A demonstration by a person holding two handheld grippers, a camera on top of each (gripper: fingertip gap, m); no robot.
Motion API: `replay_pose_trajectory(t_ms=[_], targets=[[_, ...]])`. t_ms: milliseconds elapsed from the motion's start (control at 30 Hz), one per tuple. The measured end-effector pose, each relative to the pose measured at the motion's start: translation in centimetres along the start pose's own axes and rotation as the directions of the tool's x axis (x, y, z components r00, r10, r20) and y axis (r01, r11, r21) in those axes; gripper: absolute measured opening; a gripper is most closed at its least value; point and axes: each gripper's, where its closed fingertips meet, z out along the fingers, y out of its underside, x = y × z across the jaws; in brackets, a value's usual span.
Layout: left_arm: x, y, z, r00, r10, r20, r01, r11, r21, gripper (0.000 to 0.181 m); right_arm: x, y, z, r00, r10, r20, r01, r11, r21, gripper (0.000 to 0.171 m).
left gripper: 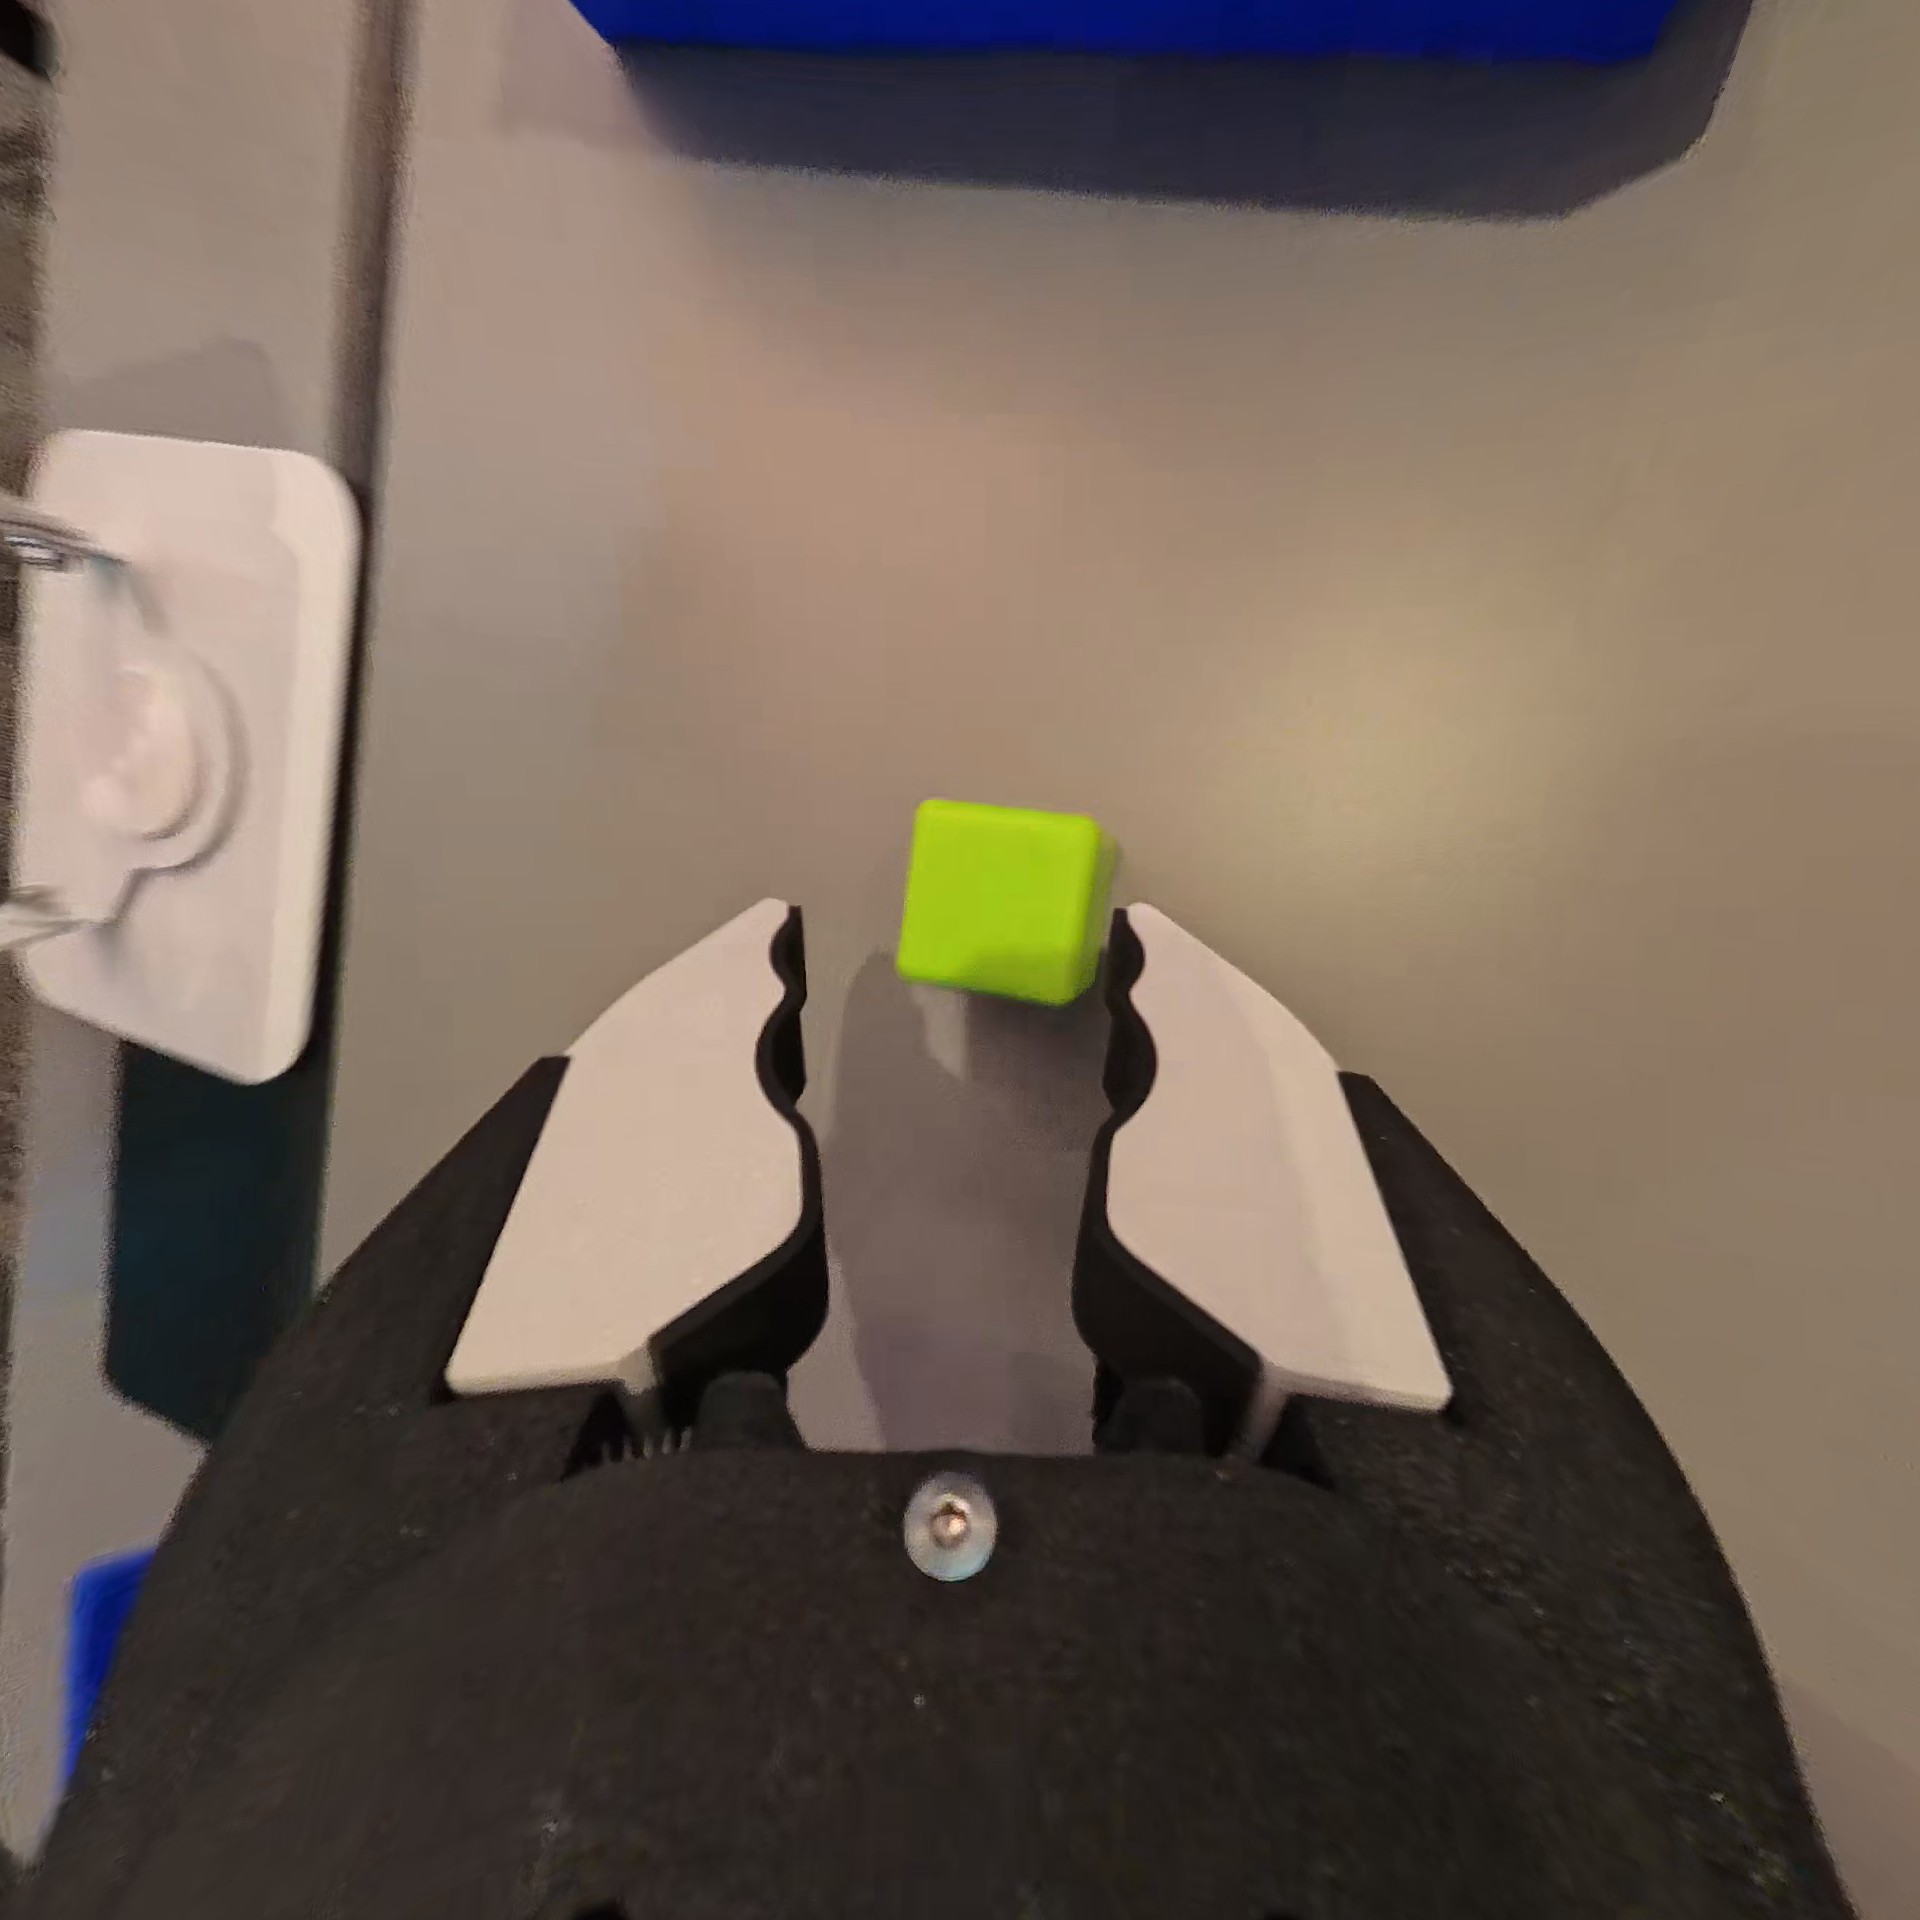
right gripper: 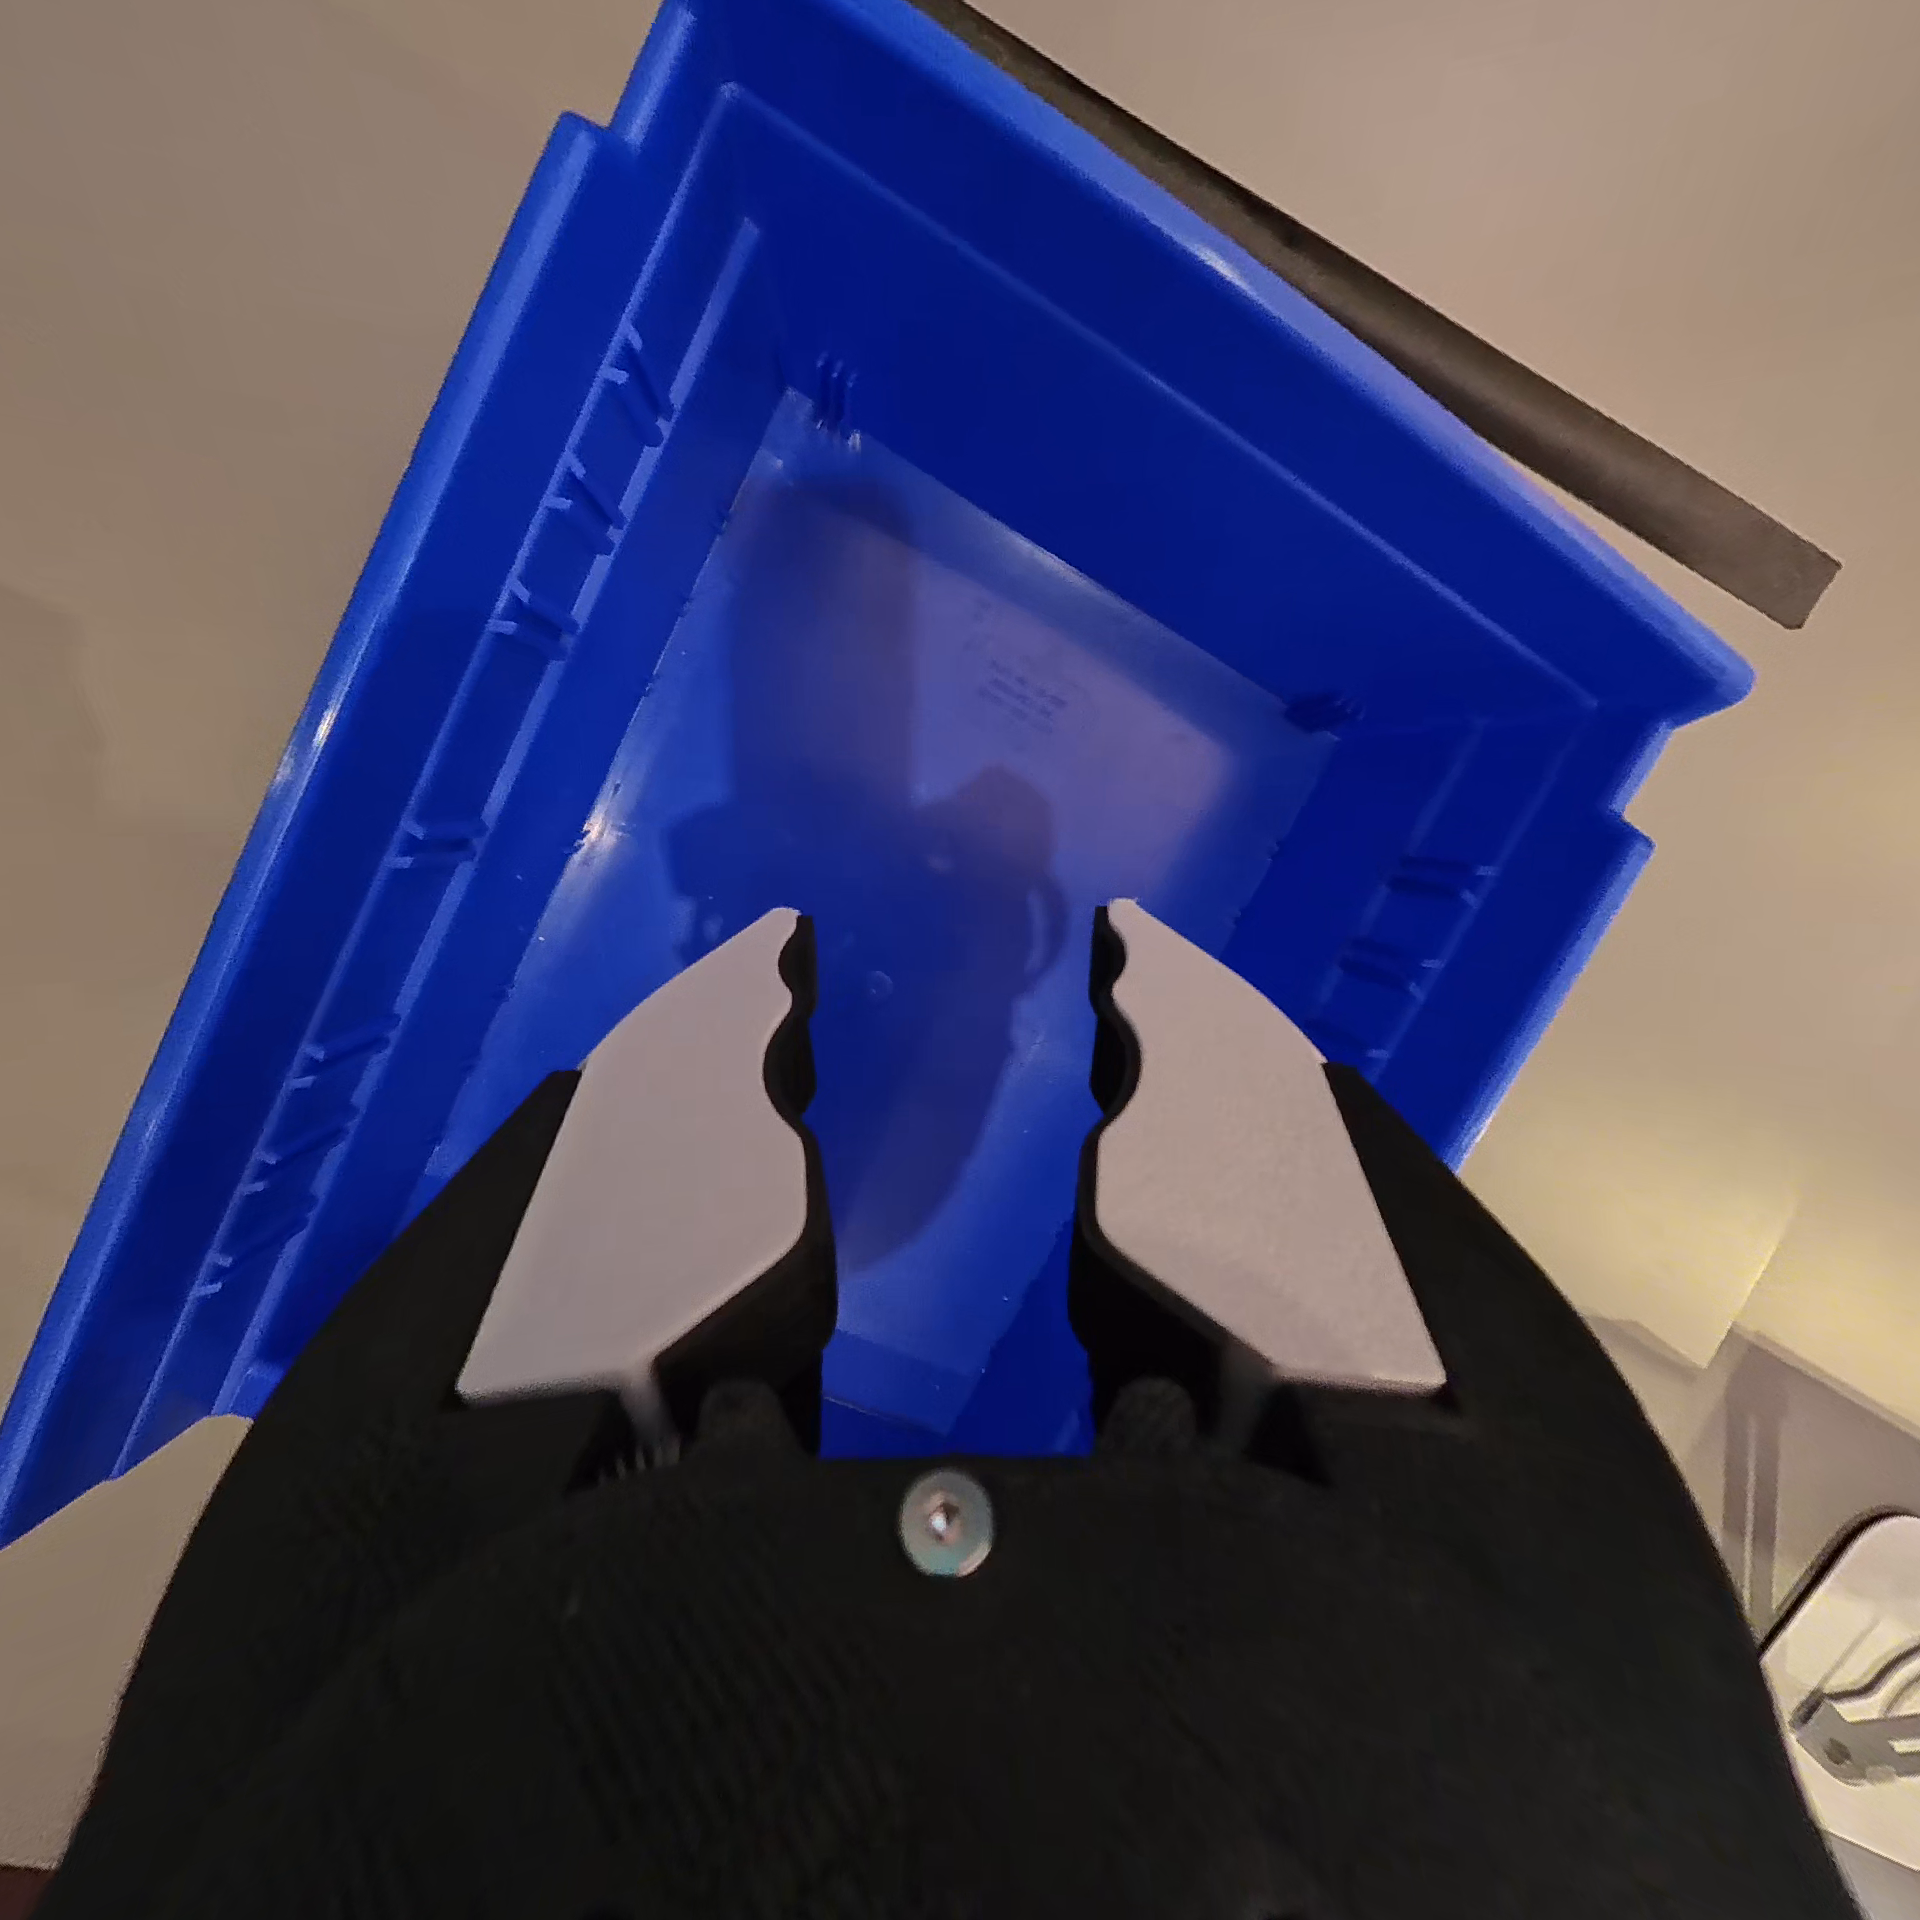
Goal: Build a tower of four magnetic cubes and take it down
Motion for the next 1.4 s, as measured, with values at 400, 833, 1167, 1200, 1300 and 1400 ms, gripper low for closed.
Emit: replay_pose_trajectory(t_ms=[400,833,1167,1200,1300,1400], targets=[[-7.0,22.1,-19.5,0.716,-0.495,0.493,0.634,0.756,-0.163,0.047,-0.1,0.0,0.1,1.000,-0.005,0.008,0.005,1.000,-0.007,0.053],[-4.8,30.5,-13.2,0.607,-0.716,0.345,0.789,0.490,-0.371,0.055,-0.2,0.7,0.9,1.000,-0.007,0.015,0.008,0.999,-0.052,0.053],[-3.8,32.8,-11.9,0.579,-0.740,0.342,0.793,0.413,-0.448,0.051,-0.4,1.2,1.3,1.000,-0.021,0.018,0.023,0.996,-0.089,0.053],[-3.9,32.7,-11.8,0.579,-0.740,0.343,0.795,0.418,-0.440,0.050,-0.4,1.2,1.3,1.000,-0.020,0.020,0.022,0.996,-0.089,0.053],[-3.9,32.8,-11.5,0.581,-0.737,0.345,0.792,0.415,-0.448,0.050,-0.4,1.2,1.3,1.000,-0.021,0.021,0.022,0.996,-0.091,0.053],[-3.3,33.1,-11.2,0.592,-0.727,0.348,0.775,0.393,-0.495,0.052,-0.5,1.3,1.3,1.000,-0.019,0.023,0.021,0.996,-0.090,0.053]])
